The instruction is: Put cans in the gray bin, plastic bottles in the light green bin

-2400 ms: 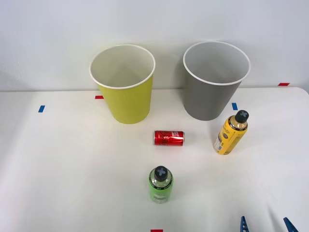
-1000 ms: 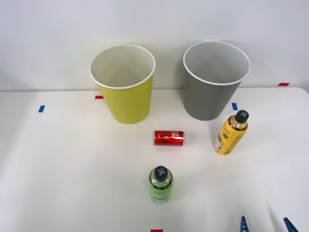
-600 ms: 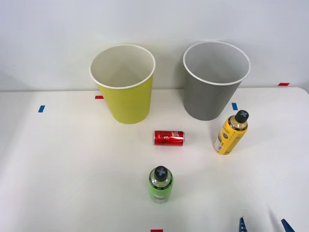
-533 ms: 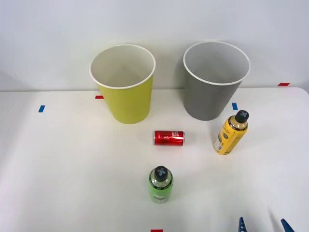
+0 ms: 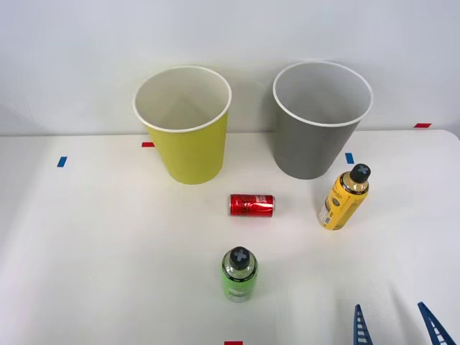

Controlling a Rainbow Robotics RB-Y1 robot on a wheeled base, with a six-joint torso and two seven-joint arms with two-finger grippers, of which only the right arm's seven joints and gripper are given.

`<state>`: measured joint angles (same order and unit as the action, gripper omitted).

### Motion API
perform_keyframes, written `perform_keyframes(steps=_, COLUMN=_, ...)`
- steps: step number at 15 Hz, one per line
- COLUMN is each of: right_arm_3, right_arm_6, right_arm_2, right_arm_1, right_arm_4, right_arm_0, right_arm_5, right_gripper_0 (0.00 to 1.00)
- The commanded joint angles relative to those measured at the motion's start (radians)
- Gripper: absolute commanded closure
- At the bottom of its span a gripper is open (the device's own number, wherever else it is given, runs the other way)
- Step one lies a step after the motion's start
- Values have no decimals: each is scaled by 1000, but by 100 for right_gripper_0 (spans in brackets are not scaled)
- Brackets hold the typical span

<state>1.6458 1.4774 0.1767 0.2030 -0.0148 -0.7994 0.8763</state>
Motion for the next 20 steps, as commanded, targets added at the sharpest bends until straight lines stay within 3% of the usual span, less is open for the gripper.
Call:
perform_keyframes(steps=1, right_arm_3=0, right_arm_6=17, right_arm_2=0, right_arm_1=18, right_arm_4=-27, right_arm_0=54, right_arm_5=-11, right_gripper_0=0)
perform_keyframes(steps=6, right_arm_3=0, right_arm_6=49, right_arm_2=18, right_arm_1=32, right_arm_4=-93, right_arm_0=158, right_arm_5=-82, right_gripper_0=0)
perform_keyframes(steps=20, right_arm_3=-1, right_arm_6=66, right_arm_2=-20, right_arm_1=12, right_arm_4=-123, right_arm_0=462, right_arm_5=-376, right_gripper_0=0)
